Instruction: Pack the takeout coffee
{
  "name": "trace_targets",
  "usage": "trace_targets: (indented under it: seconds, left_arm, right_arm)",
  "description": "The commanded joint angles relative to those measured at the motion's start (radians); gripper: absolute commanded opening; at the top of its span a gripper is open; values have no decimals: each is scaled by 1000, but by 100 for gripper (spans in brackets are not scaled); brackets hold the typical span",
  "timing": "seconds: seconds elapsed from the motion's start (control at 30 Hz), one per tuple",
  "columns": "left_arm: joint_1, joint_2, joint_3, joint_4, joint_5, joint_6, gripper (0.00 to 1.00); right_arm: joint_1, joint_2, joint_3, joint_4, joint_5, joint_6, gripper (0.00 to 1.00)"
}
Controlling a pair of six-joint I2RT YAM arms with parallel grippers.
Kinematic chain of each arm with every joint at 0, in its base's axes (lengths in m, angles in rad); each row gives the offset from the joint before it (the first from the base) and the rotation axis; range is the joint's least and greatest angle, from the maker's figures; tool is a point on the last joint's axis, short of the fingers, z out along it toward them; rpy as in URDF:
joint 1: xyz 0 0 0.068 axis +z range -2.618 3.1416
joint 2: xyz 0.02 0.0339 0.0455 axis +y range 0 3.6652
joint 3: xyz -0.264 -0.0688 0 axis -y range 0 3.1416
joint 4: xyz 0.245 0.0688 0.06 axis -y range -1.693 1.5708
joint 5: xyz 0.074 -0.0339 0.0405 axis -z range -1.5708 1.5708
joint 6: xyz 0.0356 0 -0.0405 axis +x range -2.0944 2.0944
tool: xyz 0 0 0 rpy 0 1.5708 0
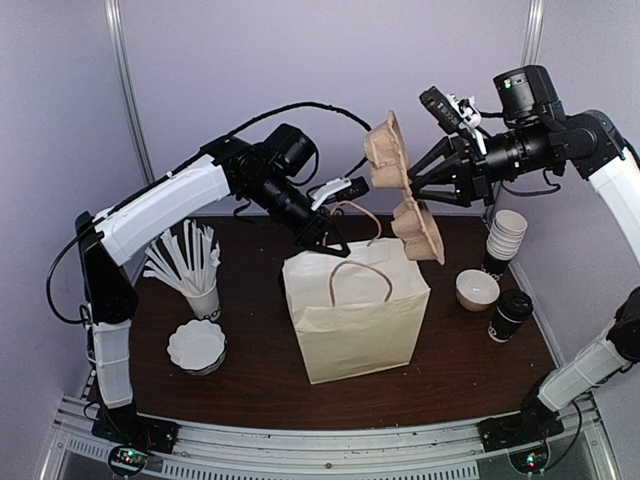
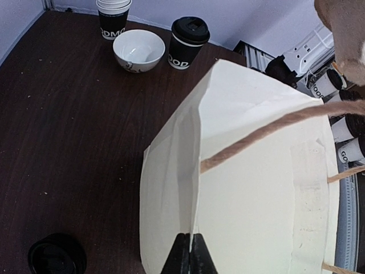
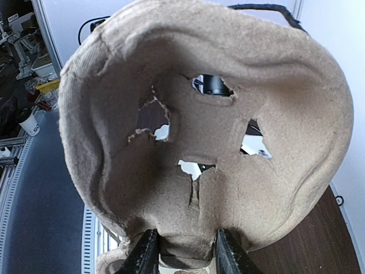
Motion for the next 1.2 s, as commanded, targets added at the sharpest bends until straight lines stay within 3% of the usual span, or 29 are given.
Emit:
trace_targets:
  seconds: [0.0, 0.6, 1.17]
  left_arm:
    - [-22, 29, 67, 2, 63, -24, 0]
    - [-42, 44, 78, -6, 109, -29, 0]
    - [-46, 34, 43, -27, 105, 0, 1]
  right_arm:
    - [58, 42, 25, -18, -30, -12, 35]
    - [206, 111, -78, -7, 104, -130, 35]
    - [214, 156, -79, 31, 110, -120, 33]
